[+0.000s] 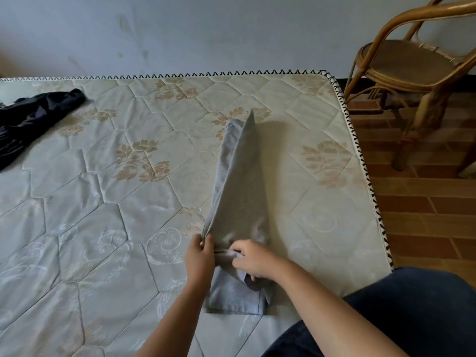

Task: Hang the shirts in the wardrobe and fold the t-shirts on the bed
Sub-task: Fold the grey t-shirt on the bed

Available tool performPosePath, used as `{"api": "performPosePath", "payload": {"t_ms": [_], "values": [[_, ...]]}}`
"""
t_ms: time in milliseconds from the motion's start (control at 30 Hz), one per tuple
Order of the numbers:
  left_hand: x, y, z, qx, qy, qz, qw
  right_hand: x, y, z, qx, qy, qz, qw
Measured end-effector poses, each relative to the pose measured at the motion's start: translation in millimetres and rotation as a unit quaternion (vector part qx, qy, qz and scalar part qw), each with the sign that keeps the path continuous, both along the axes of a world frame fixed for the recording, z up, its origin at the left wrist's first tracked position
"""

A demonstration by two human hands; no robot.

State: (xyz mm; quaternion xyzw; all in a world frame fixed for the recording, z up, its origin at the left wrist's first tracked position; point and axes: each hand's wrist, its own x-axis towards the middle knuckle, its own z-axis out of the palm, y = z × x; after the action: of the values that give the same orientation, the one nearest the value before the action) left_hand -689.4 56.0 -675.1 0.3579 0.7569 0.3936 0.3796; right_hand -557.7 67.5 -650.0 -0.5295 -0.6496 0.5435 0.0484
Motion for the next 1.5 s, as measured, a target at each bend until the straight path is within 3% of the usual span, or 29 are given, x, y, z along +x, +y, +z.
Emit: {"api": "performPosePath", "payload": {"t_ms": [133, 267, 467, 667, 733, 867, 1000, 1167, 1300, 1500], "values": [[-16.5, 1.7, -32.5, -0.13, -0.024, -0.023, 0.991, -10.3, -10.0, -7.3, 0.004, -0.038, 0.024, 0.999], [-21.1, 5.2, -33.7, -0.19, -0.083, -0.061, 0.976, -4.1, -11.8, -8.9, -0.005, -0.031, 0.019, 0.999], [-31.5, -2.1, -26.1, -0.215, -0.115, -0.066, 0.967, 0.9, -10.1, -19.9, -0.075, 0.037, -0.109, 0.991], [-35.7, -15.0, -18.9, -0.262, -0.103, -0.145, 0.949, 32.8, -18.7, -35.5, 0.062, -0.155, -0.219, 0.961], [-38.9, -18.3, -19.1, -0.264, -0.09, -0.164, 0.946, 40.4, -23.9, -40.6, 0.033, -0.167, -0.234, 0.957], [-46.5, -25.0, -23.9, -0.24, -0.101, -0.151, 0.954, 39.9, -31.0, -52.9, -0.058, -0.091, -0.242, 0.964], [-53.9, -29.5, -28.8, -0.218, 0.042, -0.207, 0.953, 34.0, -36.8, -60.1, -0.064, -0.091, -0.214, 0.97], [-59.5, -33.5, -32.5, -0.203, 0.195, -0.296, 0.913, 34.2, -42.0, -55.8, -0.085, -0.117, -0.155, 0.977], [-65.1, -34.2, -31.6, -0.194, 0.251, -0.322, 0.892, 35.7, -50.0, -54.6, -0.021, -0.179, -0.092, 0.979], [-65.5, -42.6, -30.0, -0.181, 0.187, -0.251, 0.932, 24.0, -53.0, -29.2, 0.271, -0.25, 0.085, 0.926]]}}
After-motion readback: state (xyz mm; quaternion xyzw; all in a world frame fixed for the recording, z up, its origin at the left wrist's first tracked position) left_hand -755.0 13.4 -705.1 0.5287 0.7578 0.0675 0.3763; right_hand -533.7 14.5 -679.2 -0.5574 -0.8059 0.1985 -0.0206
